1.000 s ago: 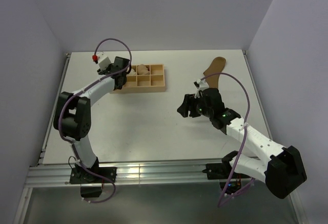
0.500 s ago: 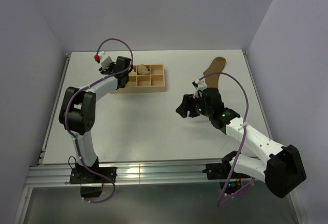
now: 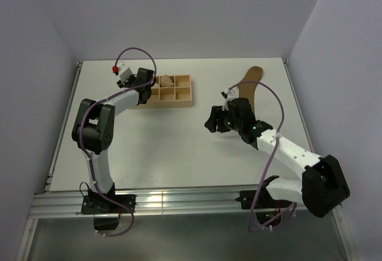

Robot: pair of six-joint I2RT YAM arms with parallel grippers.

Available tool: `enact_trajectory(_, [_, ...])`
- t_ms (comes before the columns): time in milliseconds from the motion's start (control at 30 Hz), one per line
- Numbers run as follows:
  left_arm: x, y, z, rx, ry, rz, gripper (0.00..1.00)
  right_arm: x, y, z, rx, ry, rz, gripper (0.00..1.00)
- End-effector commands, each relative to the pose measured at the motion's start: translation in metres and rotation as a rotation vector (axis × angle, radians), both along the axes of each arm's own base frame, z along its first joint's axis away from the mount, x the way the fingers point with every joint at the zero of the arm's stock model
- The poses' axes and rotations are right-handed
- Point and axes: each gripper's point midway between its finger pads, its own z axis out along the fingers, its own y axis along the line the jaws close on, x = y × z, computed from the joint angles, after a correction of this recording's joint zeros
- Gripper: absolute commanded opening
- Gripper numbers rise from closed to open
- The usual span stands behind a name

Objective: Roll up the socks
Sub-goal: Place the sock in the storage box.

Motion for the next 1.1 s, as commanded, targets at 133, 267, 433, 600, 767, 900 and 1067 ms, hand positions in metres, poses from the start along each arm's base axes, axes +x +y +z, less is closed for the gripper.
enact_trajectory(133, [0.014,-0.003,0.027,-0.024,-0.082,0.007,0.0,0.104,0.016,0.051,-0.043,-0.059,-0.175,0.63])
enact_trajectory(267, [0.013,-0.003,0.025,-0.031,-0.073,0.008,0.0,0.146,0.031,0.044,-0.085,-0.009,-0.211,0.6])
enact_trajectory(433, [0.014,-0.003,0.027,-0.041,-0.082,0.009,0.0,0.185,0.047,0.021,-0.126,0.046,-0.236,0.57])
enact_trajectory(600, [0.014,-0.002,0.025,-0.04,-0.081,0.007,0.0,0.199,0.058,-0.006,-0.138,0.088,-0.226,0.54])
enact_trajectory(767, [0.014,-0.002,0.022,-0.042,-0.073,0.005,0.0,0.207,0.067,-0.019,-0.138,0.096,-0.217,0.53])
enact_trajectory(900, [0.014,-0.003,0.02,-0.05,-0.073,0.005,0.0,0.213,0.072,-0.029,-0.135,0.1,-0.217,0.53])
enact_trajectory(1067, [0.013,-0.003,0.018,-0.049,-0.068,0.004,0.0,0.223,0.076,-0.027,-0.117,0.078,-0.236,0.51])
